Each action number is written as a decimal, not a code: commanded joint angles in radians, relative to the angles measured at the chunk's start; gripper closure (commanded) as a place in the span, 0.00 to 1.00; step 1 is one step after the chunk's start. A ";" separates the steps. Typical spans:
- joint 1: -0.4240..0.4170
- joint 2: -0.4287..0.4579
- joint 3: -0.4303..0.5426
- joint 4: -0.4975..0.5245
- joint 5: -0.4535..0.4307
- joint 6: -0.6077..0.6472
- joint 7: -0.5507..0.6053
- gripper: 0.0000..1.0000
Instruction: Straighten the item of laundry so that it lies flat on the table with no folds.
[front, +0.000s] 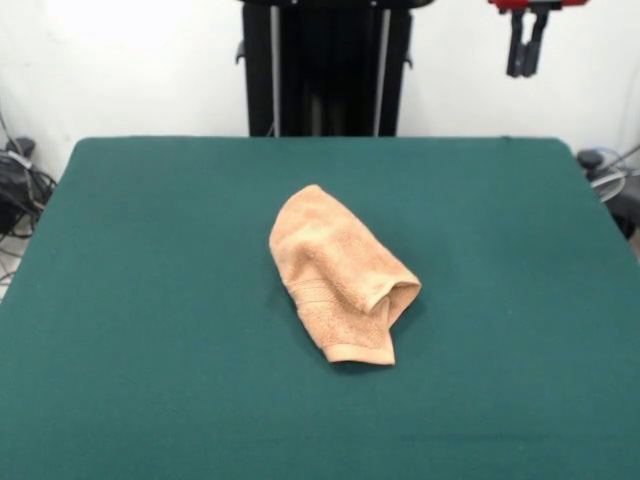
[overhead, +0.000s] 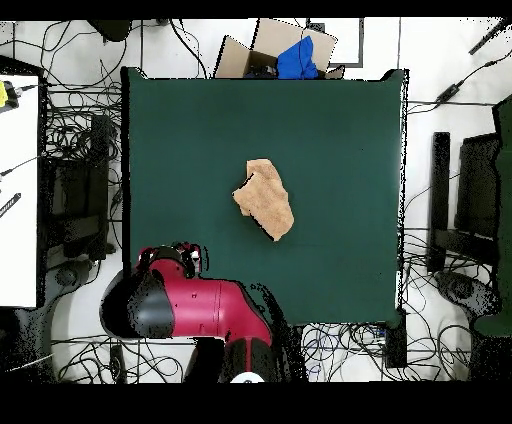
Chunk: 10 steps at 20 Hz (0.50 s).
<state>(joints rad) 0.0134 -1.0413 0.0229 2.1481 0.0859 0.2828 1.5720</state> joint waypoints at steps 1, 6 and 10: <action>0.001 0.028 0.007 -0.010 0.024 0.119 0.181 1.00; 0.000 0.032 0.012 -0.010 0.027 0.120 0.183 1.00; -0.003 0.012 0.015 0.013 0.028 0.114 0.182 1.00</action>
<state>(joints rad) 0.0134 -1.0411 0.0229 2.1459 0.0859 0.3013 1.5720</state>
